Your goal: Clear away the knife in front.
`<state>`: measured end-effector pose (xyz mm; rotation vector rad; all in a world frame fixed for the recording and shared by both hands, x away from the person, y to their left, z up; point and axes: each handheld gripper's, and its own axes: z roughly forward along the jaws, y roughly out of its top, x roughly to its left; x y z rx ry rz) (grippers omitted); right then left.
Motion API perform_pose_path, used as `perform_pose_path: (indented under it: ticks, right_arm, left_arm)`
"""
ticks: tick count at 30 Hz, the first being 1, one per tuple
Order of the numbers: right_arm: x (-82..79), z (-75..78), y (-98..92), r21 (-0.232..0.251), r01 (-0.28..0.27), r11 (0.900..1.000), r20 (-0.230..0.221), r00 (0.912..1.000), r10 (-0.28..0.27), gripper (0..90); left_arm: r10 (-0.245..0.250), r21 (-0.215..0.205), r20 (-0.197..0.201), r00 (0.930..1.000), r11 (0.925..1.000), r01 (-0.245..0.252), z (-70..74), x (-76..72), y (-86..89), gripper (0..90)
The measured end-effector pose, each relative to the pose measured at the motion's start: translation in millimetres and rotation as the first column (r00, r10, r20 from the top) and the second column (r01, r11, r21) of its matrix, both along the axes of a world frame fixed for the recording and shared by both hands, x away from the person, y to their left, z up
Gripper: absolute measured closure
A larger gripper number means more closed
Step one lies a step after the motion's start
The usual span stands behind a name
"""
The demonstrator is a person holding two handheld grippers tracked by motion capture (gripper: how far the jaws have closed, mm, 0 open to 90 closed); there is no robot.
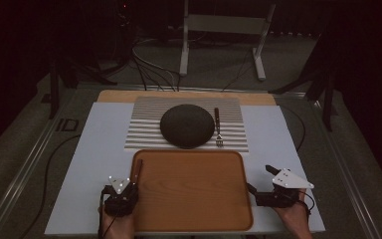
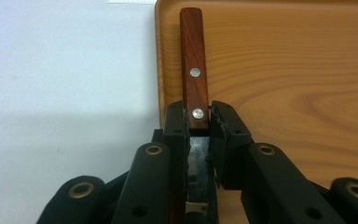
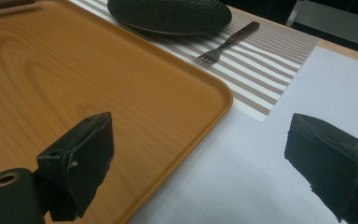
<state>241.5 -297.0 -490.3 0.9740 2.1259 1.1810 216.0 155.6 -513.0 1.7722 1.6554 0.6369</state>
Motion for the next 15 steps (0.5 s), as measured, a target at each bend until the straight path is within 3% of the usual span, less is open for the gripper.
perform_pose_path:
  ticks: [12,15]
  right_arm:
    - [0.1,-0.2,0.2,-0.001,-0.003,1.000,-0.003,1.0000,0.003,7.9]
    - [0.2,-0.3,0.6,-0.003,-0.007,1.000,-0.004,1.0000,0.007,7.9]
  left_arm:
    - [-0.001,0.014,-0.002,1.0000,0.9999,0.001,0.6,-0.3,-1.8,76.9]
    - [-0.007,0.017,0.008,0.9999,0.9998,0.007,1.8,-0.1,-2.0,70.7]
